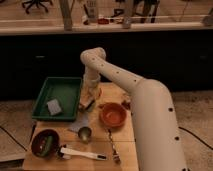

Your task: Place eraser in plastic cup

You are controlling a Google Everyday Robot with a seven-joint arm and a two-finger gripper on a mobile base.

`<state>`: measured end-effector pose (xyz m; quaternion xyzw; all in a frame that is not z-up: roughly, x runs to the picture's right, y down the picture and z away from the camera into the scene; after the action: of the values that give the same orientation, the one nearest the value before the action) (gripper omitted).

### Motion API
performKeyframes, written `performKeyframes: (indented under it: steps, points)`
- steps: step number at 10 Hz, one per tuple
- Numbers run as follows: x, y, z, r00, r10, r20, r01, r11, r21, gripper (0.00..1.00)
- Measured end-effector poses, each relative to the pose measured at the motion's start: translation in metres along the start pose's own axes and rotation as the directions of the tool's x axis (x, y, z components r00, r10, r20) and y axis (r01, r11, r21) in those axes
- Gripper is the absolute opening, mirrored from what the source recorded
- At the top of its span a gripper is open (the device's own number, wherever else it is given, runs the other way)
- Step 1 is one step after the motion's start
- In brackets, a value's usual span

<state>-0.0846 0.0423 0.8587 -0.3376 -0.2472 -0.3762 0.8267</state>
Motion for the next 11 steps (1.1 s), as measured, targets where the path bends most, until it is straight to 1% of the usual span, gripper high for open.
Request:
performKeyframes:
  steps: [1,2,3,4,11]
  points:
    - [-0.0008,-0.001,0.0016,1.0,-0.002,0.0,0.002,1.0,-0.005,0.56]
    - [0.0001,-0.0011,0.003,1.0,0.001,-0.004,-0.001,1.0,-0.011,0.71]
    - [0.0006,-0.0009,0.0034,1.0,0.003,-0.006,-0.003,1.0,-0.013,0.77]
    - [0.001,-0.0005,0.0043,1.0,0.005,-0.009,-0.005,1.0,-0.017,0.8]
    - [0.0007,0.0001,0.0058,1.0,-0.003,-0.017,0.003,1.0,-0.023,0.8]
